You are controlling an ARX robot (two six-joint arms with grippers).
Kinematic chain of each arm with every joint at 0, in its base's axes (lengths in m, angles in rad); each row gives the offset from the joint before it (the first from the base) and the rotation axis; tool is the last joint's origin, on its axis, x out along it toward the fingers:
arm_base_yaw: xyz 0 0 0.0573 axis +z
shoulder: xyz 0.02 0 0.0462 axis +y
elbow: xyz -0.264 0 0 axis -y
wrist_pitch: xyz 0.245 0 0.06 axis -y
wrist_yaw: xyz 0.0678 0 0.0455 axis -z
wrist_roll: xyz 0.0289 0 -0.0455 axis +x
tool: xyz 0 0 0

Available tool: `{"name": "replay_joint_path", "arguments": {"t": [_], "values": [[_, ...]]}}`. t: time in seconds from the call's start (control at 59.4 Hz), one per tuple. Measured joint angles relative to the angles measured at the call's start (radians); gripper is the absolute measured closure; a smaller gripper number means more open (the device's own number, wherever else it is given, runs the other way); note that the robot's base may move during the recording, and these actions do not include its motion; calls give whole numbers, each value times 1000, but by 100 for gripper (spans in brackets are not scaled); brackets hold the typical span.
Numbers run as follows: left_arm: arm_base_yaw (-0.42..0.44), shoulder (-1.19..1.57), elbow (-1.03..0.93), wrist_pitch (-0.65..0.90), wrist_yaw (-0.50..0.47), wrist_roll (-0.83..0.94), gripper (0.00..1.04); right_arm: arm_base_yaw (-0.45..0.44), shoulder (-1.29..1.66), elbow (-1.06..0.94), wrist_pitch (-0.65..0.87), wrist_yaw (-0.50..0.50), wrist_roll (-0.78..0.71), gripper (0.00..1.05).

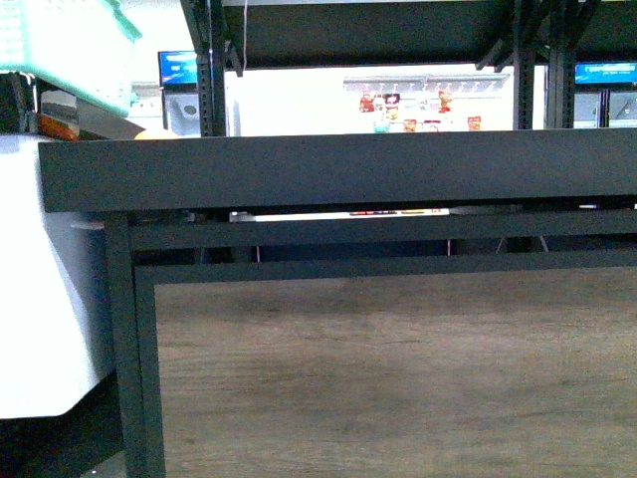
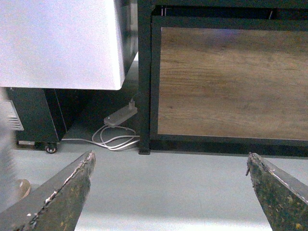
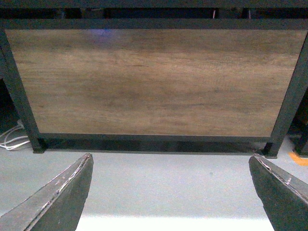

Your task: Pick lemon from shelf

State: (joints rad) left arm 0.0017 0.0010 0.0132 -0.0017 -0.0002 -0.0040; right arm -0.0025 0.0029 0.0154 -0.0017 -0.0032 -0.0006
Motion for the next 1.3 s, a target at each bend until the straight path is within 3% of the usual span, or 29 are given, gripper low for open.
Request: {"name": "replay_joint_path", "arguments": {"t": [1.297], "values": [[0,0,0,0,0,0,8,0,0,0,0,0,0,7]]}}
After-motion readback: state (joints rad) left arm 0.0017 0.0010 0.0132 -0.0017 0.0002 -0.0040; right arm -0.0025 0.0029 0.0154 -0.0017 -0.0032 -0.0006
